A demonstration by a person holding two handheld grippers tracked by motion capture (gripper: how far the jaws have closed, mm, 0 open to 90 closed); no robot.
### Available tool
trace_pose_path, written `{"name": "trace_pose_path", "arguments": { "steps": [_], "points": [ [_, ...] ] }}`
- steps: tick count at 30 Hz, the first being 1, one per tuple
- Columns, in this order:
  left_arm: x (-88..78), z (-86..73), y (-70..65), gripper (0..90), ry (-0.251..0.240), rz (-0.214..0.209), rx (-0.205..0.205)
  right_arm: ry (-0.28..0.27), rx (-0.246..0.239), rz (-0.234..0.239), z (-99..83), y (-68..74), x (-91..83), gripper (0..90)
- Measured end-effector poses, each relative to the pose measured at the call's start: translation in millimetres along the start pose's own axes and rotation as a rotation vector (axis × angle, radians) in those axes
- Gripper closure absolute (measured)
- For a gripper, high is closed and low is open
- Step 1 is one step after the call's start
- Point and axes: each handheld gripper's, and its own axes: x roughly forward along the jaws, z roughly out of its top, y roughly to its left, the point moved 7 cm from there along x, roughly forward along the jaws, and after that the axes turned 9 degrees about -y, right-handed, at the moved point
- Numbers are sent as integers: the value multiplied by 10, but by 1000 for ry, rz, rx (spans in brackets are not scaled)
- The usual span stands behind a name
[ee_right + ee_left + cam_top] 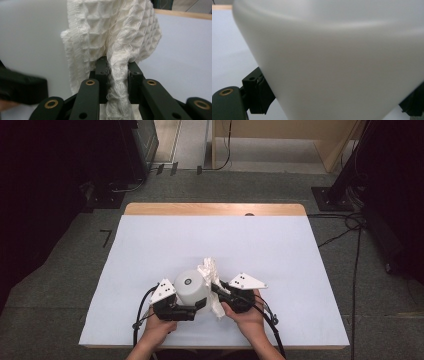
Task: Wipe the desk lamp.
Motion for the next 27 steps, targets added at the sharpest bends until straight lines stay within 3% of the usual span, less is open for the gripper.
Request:
{"name": "trace_pose_path", "arguments": {
  "steps": [4, 6, 12, 18, 22, 27],
  "points": [
    [-62, 85, 45, 83, -40, 4, -28, 27, -5, 1, -66, 19, 45, 764],
    [-68, 89, 50, 83, -36, 1, -24, 35, 1, 1, -91, 19, 60, 764],
    [48, -46, -24, 83, 30, -17, -9, 8, 11, -8, -20, -16, 33, 765],
    [140, -171, -116, 83, 81, -32, 17, -59, 0, -8, 194, -11, -110, 764],
    [114, -104, -113, 83, 51, -45, -4, -62, 1, 1, 217, -10, -139, 764],
    [26, 16, -32, 83, -3, -30, -29, -17, 9, 7, 72, -15, -49, 764]
  ]
}}
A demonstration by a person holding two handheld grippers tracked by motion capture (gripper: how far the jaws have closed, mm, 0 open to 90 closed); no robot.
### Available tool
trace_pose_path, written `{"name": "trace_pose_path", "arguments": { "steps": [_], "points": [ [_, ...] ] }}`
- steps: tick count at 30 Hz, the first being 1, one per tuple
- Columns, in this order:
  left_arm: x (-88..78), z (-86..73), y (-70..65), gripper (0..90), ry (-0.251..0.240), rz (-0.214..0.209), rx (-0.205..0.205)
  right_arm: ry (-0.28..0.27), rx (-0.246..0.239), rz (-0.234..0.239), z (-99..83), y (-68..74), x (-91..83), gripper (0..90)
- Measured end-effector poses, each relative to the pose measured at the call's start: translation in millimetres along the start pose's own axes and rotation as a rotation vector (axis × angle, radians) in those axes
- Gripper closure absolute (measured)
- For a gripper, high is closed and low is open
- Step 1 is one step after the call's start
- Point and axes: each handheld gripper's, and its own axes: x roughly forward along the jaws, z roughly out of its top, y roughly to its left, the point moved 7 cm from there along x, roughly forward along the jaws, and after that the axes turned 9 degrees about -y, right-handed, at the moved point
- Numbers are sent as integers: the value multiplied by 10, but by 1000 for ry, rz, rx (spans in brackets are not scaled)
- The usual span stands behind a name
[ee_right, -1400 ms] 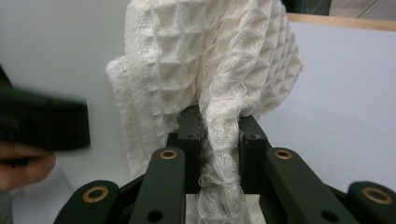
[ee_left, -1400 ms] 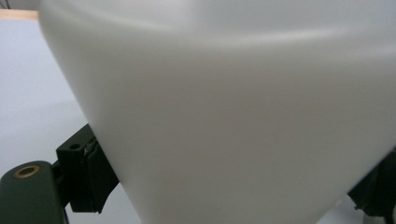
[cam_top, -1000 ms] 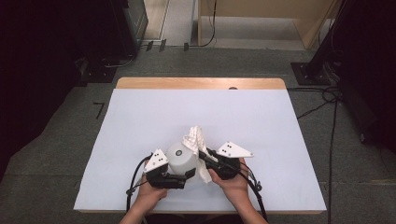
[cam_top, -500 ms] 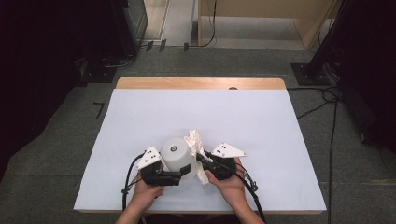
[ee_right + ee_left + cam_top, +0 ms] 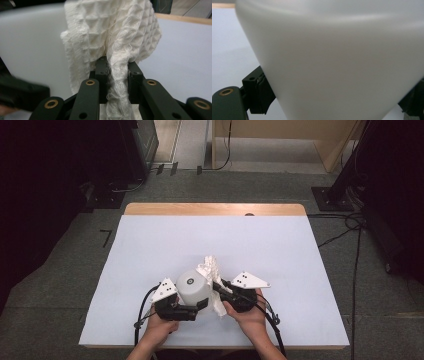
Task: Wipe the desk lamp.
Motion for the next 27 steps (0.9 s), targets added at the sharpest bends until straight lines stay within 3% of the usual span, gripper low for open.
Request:
{"name": "trace_pose_path", "arguments": {
  "steps": [5, 9, 13, 16, 18, 22, 27],
  "points": [
    [-75, 103, 34, 83, -60, -4, -19, 44, 4, 4, -102, 11, 56, 763],
    [-28, 46, 16, 83, -32, -5, 6, 27, 4, -6, -57, 15, 33, 764],
    [47, -20, 31, 83, -10, 23, 41, -6, 7, -10, 19, -10, -6, 763],
    [58, -42, 115, 82, -17, 82, 88, -23, 8, -28, 55, -75, -45, 763],
    [55, -67, 171, 82, -26, 113, 147, -32, 14, -50, 74, -143, -75, 762],
    [63, -152, 278, 81, 11, 194, 241, -45, 30, -79, 92, -247, -113, 763],
    [89, -258, 334, 81, 47, 243, 283, -40, 34, -83, 61, -274, -105, 763]
  ]
}}
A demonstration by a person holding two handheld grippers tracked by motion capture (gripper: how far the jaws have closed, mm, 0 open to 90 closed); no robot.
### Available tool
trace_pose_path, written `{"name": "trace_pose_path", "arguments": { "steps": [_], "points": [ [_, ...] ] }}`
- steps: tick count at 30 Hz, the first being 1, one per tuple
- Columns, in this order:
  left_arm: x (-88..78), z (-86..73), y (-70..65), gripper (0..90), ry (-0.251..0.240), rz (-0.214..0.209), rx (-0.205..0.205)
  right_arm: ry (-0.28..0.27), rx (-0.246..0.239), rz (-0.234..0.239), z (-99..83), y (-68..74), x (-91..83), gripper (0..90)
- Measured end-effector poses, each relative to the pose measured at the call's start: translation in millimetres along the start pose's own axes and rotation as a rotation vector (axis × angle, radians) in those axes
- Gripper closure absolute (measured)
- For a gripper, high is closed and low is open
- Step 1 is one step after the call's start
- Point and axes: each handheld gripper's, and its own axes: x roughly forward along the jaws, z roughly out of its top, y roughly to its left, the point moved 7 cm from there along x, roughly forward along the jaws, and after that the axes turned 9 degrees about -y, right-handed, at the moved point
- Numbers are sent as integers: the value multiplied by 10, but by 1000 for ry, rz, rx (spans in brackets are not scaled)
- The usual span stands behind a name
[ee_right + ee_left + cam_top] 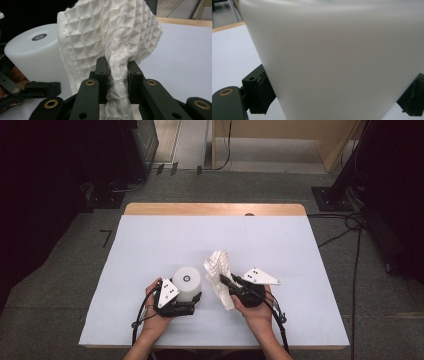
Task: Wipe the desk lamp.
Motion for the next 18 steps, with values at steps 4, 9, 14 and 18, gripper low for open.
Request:
{"name": "trace_pose_path", "arguments": {
  "steps": [4, 9, 14, 18],
  "points": [
    [-3, -10, -29, 79, -6, 12, 19, 3, -3, 7, -6, 14, 3, 763],
    [-52, 72, -58, 0, -50, 24, -50, 6, -4, 7, -21, 2, 7, 763],
    [-26, 61, -94, 0, -43, 124, -61, 9, 0, 5, -25, -7, 8, 762],
    [-16, 26, -91, 38, -24, 182, -54, 10, -8, 10, -34, 8, 16, 762]
  ]
}}
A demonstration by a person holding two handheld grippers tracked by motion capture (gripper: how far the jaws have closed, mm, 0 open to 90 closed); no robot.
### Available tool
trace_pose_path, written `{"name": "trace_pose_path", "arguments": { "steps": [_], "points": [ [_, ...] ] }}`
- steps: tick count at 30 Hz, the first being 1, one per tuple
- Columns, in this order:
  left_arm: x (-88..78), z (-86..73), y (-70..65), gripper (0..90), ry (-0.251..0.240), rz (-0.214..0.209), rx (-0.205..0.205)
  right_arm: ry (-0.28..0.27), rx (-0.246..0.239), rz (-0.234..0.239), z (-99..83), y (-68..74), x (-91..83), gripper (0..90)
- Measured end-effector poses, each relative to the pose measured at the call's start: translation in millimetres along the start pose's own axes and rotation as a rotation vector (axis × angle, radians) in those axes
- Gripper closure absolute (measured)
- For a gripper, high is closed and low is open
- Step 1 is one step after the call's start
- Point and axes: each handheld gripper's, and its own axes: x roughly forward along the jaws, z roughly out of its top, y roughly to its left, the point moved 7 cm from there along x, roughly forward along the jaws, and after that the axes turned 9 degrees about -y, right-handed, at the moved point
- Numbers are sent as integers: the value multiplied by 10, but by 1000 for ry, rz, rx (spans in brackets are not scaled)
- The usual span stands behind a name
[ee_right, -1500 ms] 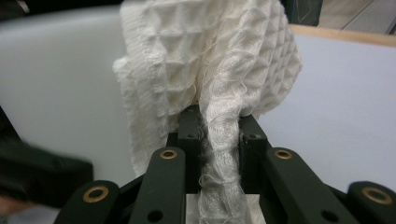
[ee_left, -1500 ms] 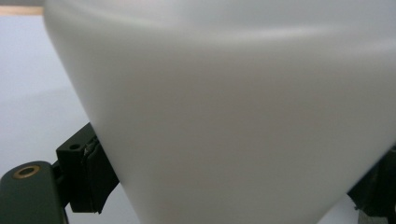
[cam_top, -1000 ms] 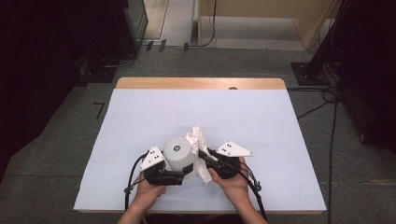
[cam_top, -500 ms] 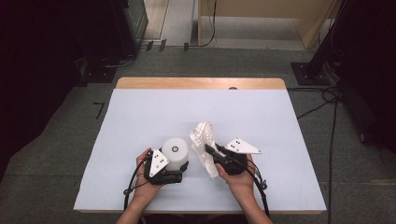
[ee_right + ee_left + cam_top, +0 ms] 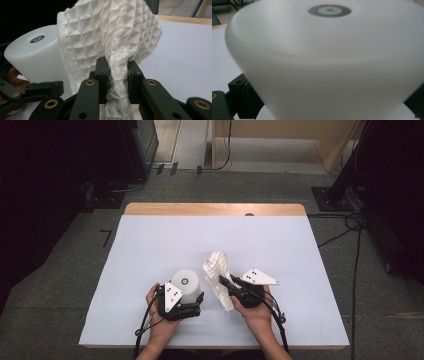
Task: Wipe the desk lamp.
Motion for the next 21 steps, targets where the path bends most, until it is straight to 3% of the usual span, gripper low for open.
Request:
{"name": "trace_pose_path", "arguments": {
  "steps": [1, 6, 9, 12, 15, 21],
  "points": [
    [-11, 9, 11, 81, -3, -14, -4, 3, 3, -1, -5, 0, 2, 762],
    [-12, 18, 59, 84, 6, -73, -46, 6, 7, 2, -15, 0, 15, 762],
    [-39, 56, 53, 84, -6, -158, -108, -6, 11, 1, 8, 9, 1, 762],
    [-90, 139, 23, 85, -39, -246, -140, -23, 16, 15, 57, 31, -29, 762],
    [-119, 210, 4, 85, -55, -300, -175, -41, 17, 36, 128, 80, -70, 762],
    [-133, 247, -132, 85, -31, -362, -137, -72, 7, 87, 249, 192, -121, 762]
  ]
}}
